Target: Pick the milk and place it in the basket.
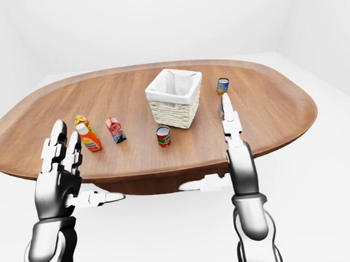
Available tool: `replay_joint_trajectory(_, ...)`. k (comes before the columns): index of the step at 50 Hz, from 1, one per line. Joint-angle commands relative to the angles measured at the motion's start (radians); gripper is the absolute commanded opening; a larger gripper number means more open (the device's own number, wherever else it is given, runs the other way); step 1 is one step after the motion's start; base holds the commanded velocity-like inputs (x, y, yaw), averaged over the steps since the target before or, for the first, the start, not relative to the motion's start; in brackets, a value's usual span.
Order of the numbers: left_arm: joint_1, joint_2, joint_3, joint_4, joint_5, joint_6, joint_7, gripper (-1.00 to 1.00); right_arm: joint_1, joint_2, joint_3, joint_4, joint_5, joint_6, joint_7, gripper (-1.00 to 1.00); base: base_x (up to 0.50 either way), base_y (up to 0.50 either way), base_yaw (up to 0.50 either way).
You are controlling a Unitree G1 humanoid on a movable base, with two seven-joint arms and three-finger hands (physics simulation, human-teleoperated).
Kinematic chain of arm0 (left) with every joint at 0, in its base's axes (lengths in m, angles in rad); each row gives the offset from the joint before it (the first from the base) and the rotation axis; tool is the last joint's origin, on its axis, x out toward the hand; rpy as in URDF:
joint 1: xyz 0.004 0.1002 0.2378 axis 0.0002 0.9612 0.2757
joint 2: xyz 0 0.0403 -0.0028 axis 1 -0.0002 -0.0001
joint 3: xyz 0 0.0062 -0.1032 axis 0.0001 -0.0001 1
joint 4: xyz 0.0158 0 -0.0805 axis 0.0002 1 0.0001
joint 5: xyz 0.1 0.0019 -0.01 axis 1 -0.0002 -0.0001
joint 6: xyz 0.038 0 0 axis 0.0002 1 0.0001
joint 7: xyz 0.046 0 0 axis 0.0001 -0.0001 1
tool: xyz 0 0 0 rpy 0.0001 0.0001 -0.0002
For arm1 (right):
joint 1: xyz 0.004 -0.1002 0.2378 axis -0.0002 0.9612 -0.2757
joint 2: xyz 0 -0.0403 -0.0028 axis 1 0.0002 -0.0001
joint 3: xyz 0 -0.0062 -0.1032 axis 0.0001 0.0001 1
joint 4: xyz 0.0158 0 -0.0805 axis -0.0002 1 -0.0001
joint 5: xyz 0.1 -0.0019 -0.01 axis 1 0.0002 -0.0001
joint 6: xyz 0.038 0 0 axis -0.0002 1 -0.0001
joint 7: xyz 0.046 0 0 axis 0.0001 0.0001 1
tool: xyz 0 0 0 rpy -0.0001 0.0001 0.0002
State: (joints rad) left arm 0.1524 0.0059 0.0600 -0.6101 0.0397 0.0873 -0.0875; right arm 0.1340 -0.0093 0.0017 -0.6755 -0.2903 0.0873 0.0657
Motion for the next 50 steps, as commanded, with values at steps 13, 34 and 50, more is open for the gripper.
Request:
replay_joint_trajectory(13,0.015,-0.002,-0.004,-0.024,-0.005,0.000,-0.012,1.00,0.009,0.003,-0.014,-0.080,0.080,0.000,0.031,1.00,0.12,0.00,0.00)
replay_joint_trajectory(34,0.023,-0.003,-0.015,-0.020,0.003,0.000,-0.011,1.00,0.013,0.001,-0.014,-0.086,0.059,0.000,0.029,1.00,0.19,0.00,0.00)
replay_joint_trajectory(50,0.029,-0.004,-0.021,-0.021,0.008,0.000,-0.008,1.00,0.019,0.003,-0.010,-0.090,0.058,0.000,0.031,1.00,0.19,0.00,0.00)
